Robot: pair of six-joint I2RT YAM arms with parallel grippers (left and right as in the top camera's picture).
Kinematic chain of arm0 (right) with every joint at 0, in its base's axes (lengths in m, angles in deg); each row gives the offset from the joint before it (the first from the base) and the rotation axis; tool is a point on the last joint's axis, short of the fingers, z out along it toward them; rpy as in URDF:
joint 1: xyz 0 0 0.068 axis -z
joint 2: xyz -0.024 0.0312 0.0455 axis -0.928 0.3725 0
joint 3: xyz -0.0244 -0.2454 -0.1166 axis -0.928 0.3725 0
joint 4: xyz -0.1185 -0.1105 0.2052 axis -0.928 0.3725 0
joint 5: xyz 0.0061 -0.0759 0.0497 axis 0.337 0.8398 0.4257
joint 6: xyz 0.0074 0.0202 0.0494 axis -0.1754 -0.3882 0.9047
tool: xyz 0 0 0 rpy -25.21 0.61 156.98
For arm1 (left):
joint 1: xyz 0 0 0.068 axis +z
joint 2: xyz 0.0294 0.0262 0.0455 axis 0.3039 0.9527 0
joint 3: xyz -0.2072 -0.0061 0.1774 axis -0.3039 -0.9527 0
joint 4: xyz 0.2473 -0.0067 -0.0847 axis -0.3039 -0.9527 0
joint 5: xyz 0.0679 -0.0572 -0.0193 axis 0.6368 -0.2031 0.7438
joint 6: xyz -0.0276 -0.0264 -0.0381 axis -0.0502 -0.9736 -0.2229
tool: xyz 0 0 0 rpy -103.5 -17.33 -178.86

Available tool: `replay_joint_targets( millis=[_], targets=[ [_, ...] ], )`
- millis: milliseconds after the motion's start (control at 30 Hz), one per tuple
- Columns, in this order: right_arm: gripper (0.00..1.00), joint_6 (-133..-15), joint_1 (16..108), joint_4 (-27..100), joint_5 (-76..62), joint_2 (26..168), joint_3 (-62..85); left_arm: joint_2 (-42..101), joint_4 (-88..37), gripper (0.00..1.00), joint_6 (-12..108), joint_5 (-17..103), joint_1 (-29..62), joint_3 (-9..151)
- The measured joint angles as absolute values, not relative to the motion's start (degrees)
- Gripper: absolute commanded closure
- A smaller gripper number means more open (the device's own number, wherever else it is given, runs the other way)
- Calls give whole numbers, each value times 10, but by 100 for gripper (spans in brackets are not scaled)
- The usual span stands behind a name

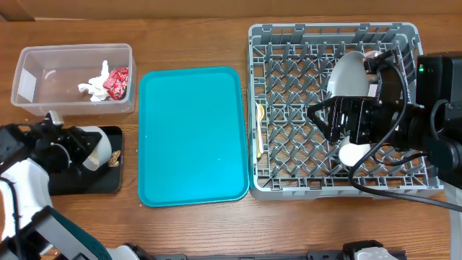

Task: Sort waste into correct bins and load items into the dishwasher rack
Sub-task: 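Carry the bowl over the black tray and tip it with the left gripper, then hold the bowl inverted over the black tray to empty the rice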

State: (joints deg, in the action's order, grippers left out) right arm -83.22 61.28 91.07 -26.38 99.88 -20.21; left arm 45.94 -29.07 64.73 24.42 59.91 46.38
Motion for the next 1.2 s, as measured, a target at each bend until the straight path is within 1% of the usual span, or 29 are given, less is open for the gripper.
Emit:
replay_joint_targets(
  millis=[167,333,500,633,867,1067,1200],
  targets=[
    [0,-832,613,911,-264,999,-202,481,-287,96,689,129,667,464],
    [0,-832,613,911,-264,999,-202,490,-278,95,717,40,710,463],
    [0,-832,613,911,-264,999,-202,490,-255,96,723,-4,724,443],
    [0,-832,613,913,-264,999,-202,491,-230,96,730,-25,737,398],
    [0,-832,613,914,-264,999,-202,493,-159,96,695,-53,789,358],
    [0,-832,613,914,-264,999,-202,493,-155,96,689,-113,813,357],
    [0,-832,613,914,-264,999,-202,493,-154,96,689,-123,813,357]
  ],
)
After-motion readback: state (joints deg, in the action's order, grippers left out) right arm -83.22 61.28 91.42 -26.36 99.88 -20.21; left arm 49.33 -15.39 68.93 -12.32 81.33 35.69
